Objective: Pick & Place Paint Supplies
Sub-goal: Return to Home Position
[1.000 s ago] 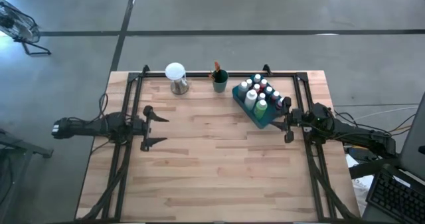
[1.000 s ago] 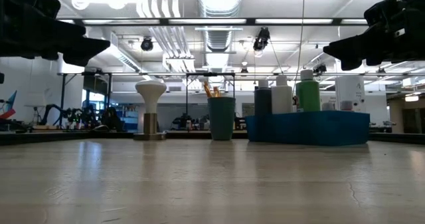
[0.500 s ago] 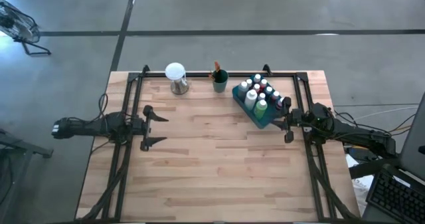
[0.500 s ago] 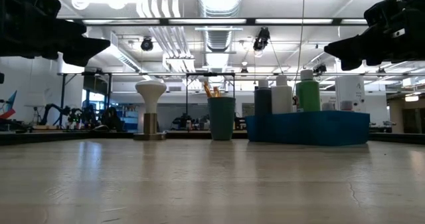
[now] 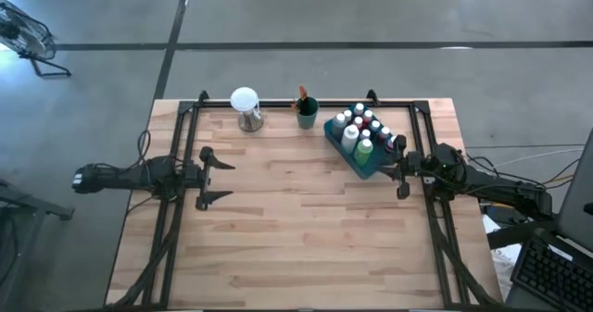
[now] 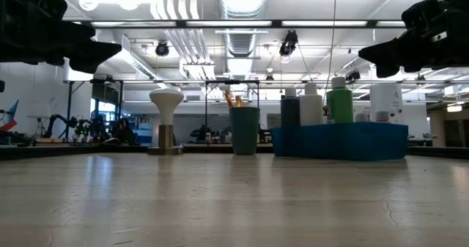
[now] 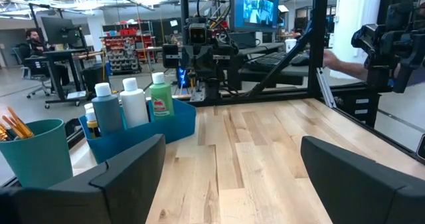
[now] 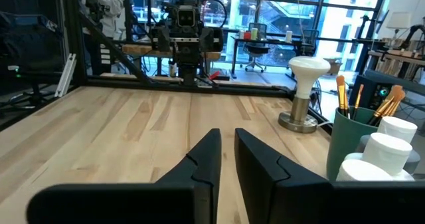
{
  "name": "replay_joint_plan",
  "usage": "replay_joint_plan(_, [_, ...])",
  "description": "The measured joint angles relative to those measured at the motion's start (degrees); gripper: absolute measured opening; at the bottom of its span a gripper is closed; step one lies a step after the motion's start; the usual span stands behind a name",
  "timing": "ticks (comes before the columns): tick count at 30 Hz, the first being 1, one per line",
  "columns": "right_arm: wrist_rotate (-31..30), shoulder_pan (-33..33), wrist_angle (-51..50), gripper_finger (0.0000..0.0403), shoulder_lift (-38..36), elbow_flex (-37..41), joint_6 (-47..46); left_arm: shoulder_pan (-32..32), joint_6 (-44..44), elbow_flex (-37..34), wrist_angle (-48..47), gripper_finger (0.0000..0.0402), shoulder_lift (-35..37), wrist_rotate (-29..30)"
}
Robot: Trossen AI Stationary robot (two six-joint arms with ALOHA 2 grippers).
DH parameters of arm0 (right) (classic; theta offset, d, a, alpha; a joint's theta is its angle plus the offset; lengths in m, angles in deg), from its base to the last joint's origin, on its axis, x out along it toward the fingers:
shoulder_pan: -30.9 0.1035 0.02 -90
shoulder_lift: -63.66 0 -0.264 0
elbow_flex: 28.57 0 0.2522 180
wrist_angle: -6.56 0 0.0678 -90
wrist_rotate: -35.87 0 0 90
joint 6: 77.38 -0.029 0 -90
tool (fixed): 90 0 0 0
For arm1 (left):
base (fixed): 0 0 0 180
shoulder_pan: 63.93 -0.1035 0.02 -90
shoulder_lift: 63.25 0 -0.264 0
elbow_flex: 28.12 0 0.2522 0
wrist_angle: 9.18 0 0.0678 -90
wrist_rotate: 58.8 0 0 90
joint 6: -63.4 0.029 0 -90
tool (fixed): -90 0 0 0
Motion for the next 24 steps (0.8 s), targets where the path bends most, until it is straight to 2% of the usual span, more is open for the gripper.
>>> replay_joint_plan(6, [0.00,-0.01,0.00,0.0044,0.00,0.00,0.00,-0.02,0.02,0.00,0.00,0.0355,0.00,0.00])
replay_joint_plan(24, [0.00,0.00,0.00,0.0099,0.00,0.00,0.00,0.04,0.02,0.02,0.02,0.0355,-0.01,-0.02])
